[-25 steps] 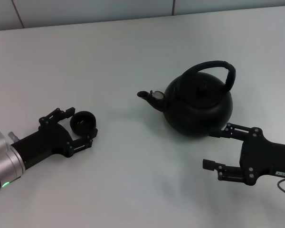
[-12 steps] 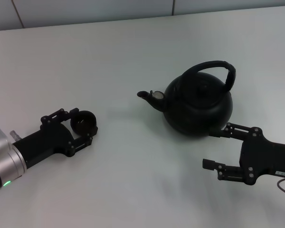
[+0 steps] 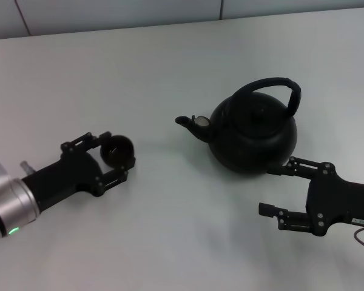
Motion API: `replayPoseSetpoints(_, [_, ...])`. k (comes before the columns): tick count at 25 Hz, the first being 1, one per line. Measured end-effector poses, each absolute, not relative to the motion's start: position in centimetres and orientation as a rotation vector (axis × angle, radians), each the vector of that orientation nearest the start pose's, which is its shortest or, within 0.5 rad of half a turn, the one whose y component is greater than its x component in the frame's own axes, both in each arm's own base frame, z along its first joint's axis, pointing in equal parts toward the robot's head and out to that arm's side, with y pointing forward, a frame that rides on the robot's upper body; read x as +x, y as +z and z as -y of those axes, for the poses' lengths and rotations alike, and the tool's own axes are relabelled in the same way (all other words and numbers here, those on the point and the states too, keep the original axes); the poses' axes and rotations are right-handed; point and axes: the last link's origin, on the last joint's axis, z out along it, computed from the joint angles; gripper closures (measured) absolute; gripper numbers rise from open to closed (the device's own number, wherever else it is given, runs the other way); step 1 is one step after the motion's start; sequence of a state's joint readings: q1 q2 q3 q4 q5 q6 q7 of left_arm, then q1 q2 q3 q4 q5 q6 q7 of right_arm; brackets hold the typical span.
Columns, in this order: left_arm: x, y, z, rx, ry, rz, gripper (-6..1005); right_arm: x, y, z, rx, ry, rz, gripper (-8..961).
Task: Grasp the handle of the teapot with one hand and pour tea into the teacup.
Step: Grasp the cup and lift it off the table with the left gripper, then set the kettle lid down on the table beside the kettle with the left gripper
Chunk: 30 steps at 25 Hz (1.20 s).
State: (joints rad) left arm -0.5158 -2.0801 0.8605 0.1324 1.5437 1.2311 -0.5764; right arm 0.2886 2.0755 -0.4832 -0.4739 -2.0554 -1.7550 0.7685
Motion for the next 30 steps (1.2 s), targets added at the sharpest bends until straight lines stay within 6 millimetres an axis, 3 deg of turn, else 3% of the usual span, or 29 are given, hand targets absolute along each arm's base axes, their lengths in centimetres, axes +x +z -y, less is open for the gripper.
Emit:
replayPoseSetpoints(7, [-26.9,-9.2,-31.2,-2.578,-0.686,0.274,313,32.5,-0.8,-22.5,-2.618,0.824,-0.297,208])
replayPoseSetpoints(15, [-25.6,-10.2,-32.1,-2.615,-0.667,0.261,313,32.5,-0.8,-22.5,-2.619,0.826,-0.295,208])
replayPoseSetpoints(30, [-26.4,-10.9,-31.9,-2.622,-0.58,0.271,312,32.4,-0.8,-22.7,-2.62,0.824,-0.288,209])
